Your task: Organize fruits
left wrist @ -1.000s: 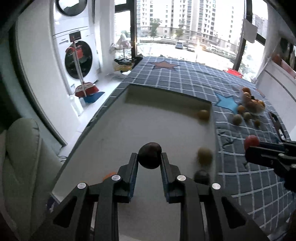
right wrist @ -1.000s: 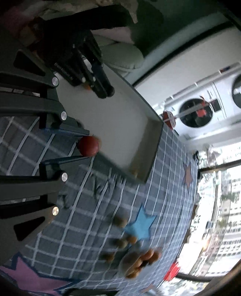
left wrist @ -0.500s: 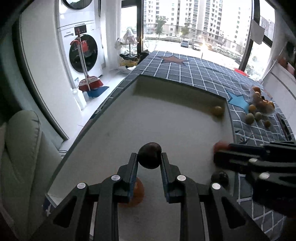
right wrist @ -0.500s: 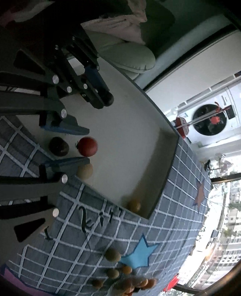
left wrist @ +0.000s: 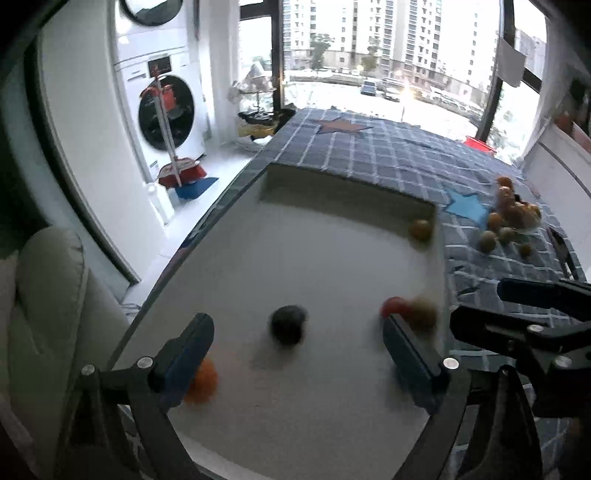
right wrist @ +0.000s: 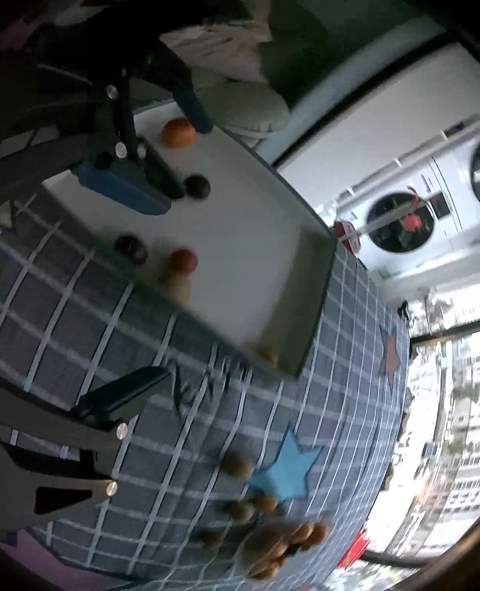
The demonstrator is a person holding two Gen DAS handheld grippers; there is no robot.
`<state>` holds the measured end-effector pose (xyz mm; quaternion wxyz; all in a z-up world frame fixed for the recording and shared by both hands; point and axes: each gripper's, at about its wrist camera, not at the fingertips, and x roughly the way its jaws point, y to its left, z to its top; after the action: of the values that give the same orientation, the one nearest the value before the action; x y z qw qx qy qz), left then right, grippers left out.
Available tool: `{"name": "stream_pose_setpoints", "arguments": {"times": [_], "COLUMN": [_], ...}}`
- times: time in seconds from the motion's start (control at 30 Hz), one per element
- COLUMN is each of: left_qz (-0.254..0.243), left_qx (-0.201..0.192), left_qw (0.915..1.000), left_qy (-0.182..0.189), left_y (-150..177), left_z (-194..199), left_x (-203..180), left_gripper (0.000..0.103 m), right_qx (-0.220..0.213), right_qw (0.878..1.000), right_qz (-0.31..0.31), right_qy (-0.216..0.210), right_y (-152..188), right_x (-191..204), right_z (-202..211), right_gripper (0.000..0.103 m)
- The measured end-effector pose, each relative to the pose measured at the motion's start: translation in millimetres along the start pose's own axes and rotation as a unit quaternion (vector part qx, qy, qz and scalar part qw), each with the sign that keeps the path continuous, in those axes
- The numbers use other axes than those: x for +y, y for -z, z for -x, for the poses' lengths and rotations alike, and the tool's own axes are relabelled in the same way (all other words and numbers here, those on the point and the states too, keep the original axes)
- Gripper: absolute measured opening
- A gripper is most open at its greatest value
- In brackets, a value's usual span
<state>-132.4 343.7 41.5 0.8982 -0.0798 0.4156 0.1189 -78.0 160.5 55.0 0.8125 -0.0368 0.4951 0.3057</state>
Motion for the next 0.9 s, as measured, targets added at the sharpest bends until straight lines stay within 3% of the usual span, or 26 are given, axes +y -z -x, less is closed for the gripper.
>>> {"name": "stream_pose_setpoints", "arguments": {"times": [0.07, 0.1, 0.27, 0.47, 0.6, 0.67, 0.77, 0.9], "left_qz": [-0.016, -0.024, -0.07, -0.104, -0.123, -0.123, -0.101, -0.083], "left_qx": [-0.004, -0.007, -0.014, 0.02, 0.024, 0.025, 0.008, 0.026], "left_qw": [0.9998, 0.9996, 0.9968, 0.9928, 0.9912, 0.9915, 0.9943, 0.9947], "left_qy": [0.006, 0.009, 0.035, 0.057, 0.042, 0.036, 0.032, 0.054], "left_y": [-4.6, -6.5, -11.8, 8.4, 29.3, 33.9, 36.9, 34.8], "left_z": [9.2, 13.1, 26.1, 2.3, -21.7, -32.0, -35.2, -39.5], "left_x": [-15.4, -23.1, -77.0, -147.2, -182.1, -190.0, -189.7, -180.1], "left_gripper": [0.094, 0.094, 0.094, 0.094, 0.094, 0.094, 0.102, 0.102], "right_qx": [-0.012, -0.015, -0.042, -0.035, -0.028, -0.048, -0.055, -0.06], "right_qw": [1.0, 0.999, 0.996, 0.983, 0.972, 0.97, 0.97, 0.966], "right_qz": [-0.022, -0.031, -0.082, -0.154, -0.175, -0.158, -0.14, -0.109], "right_qy": [-0.01, -0.011, 0.009, 0.097, 0.156, 0.177, 0.192, 0.225], "right_y": [6.0, 9.0, 25.2, 70.9, 100.5, 108.2, 114.9, 117.8], "right_x": [-18.1, -25.8, -76.8, -151.8, -192.9, -196.0, -195.8, -183.6], "right_z": [11.3, 16.3, 44.7, 56.3, 56.5, 62.5, 59.5, 53.9], "right_gripper": [0.096, 0.103, 0.103, 0.103, 0.103, 0.103, 0.103, 0.103]}}
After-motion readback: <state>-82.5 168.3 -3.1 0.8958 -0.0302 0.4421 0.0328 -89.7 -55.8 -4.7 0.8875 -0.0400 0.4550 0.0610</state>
